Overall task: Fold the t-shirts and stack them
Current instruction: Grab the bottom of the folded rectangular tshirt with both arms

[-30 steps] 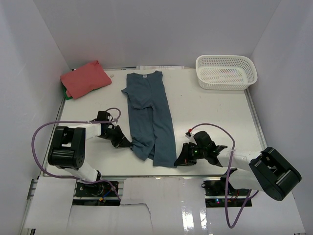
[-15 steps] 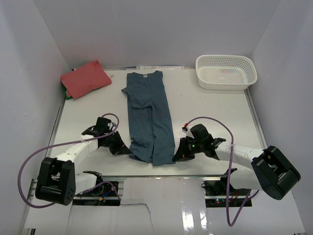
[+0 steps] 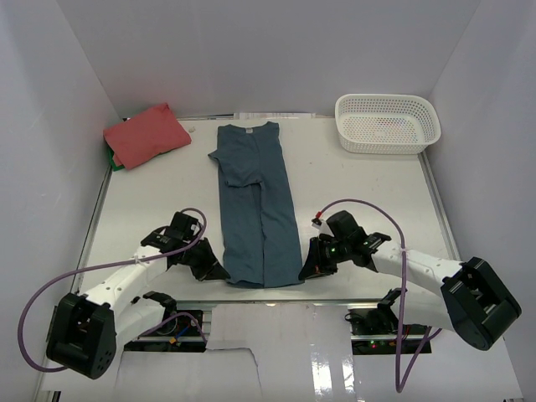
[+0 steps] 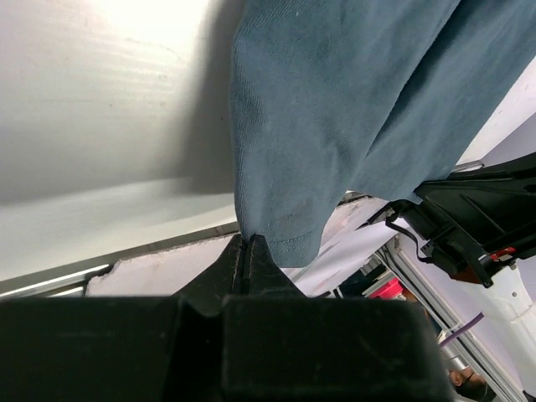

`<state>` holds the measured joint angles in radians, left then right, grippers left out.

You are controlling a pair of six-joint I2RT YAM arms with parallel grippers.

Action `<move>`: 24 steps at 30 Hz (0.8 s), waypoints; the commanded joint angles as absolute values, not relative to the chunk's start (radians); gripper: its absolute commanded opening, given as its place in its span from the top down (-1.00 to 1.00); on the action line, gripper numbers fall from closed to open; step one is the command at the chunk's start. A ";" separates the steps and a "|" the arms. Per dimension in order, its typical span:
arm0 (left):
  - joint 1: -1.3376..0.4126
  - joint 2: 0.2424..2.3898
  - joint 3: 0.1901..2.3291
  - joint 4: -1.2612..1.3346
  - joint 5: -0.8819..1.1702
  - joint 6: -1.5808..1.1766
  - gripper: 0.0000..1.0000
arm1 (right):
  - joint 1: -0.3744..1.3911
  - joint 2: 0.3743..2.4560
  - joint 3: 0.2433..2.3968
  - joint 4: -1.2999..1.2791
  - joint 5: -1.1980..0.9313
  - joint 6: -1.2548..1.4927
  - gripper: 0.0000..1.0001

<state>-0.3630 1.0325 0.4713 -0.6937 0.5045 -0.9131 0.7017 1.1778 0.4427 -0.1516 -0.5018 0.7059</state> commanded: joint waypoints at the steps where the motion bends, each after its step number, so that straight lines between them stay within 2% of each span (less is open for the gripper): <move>1: -0.371 0.989 0.492 -0.744 0.502 -0.956 1.00 | 0.707 1.157 0.500 -0.215 -0.526 0.675 0.85; 16: -0.371 0.986 0.581 -0.807 0.446 -0.977 1.00 | 0.698 1.216 0.638 -0.267 -0.537 0.609 0.85; 24: -0.365 1.043 0.748 -0.828 0.411 -0.996 1.00 | 0.646 1.265 0.758 -0.339 -0.557 0.548 0.85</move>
